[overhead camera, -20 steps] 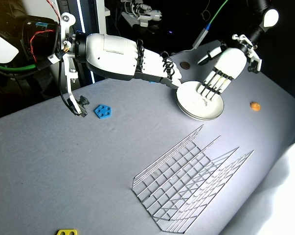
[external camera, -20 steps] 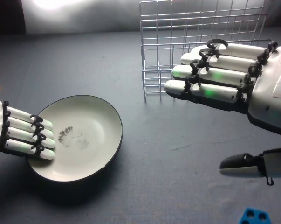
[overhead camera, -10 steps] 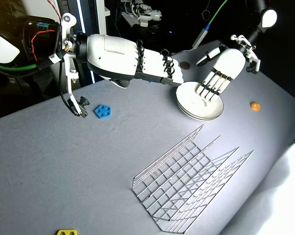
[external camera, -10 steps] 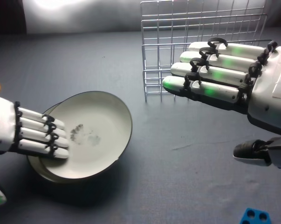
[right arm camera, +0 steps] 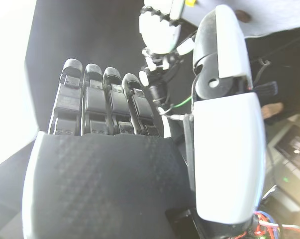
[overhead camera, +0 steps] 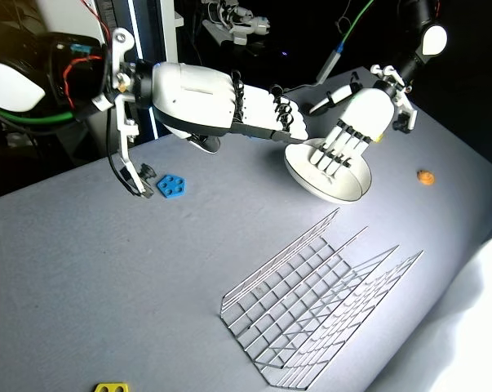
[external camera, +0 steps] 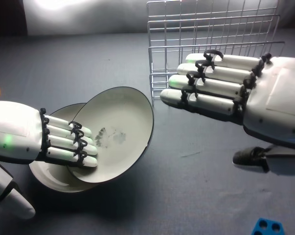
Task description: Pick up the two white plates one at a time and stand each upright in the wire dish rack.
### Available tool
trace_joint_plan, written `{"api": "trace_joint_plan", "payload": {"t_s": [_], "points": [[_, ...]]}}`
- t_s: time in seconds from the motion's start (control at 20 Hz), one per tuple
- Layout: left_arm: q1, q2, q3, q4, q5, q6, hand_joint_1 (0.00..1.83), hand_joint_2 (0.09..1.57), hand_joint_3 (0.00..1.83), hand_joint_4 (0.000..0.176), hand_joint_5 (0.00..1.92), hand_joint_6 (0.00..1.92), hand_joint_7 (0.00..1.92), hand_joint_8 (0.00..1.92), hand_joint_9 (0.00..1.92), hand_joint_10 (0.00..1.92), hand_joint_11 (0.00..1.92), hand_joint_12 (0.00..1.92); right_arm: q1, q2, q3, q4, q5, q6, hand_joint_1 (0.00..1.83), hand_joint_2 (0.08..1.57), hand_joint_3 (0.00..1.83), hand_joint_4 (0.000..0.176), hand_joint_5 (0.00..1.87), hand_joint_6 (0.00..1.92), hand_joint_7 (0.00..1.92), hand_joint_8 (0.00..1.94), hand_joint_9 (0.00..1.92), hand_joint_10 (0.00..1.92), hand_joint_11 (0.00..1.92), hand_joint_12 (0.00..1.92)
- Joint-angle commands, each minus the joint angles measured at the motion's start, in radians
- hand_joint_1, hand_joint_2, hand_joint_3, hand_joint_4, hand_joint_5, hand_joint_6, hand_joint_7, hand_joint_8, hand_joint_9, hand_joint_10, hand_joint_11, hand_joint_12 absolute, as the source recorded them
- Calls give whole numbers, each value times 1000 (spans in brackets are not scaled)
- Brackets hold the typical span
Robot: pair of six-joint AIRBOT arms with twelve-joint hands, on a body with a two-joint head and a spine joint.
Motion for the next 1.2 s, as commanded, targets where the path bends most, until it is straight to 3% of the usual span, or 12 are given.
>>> {"api": "trace_joint_plan", "payload": {"t_s": [0.0, 0.8, 1.15], "points": [[-5, -4, -6, -42, -36, -2, 0, 1111, 4, 0, 25, 9, 5, 2, 0, 0, 0, 0, 5, -9, 10, 7, 118, -4, 1116, 1009, 3, 0, 0, 0, 0, 0, 0, 0, 0, 0], [-10, -6, -42, -56, -11, -6, 0, 1112, 2, 0, 21, 0, 1, 0, 0, 0, 0, 0, -6, -370, 280, -100, 171, -112, 1196, 997, 1, 0, 11, 4, 0, 0, 0, 0, 0, 0], [-10, -18, -39, -56, -11, -8, 0, 1111, 1, 0, 2, 0, 0, 0, 0, 0, 0, 0, -4, -527, 447, -101, 140, -143, 1190, 1009, 7, 0, 18, 3, 0, 0, 0, 0, 0, 0]]}}
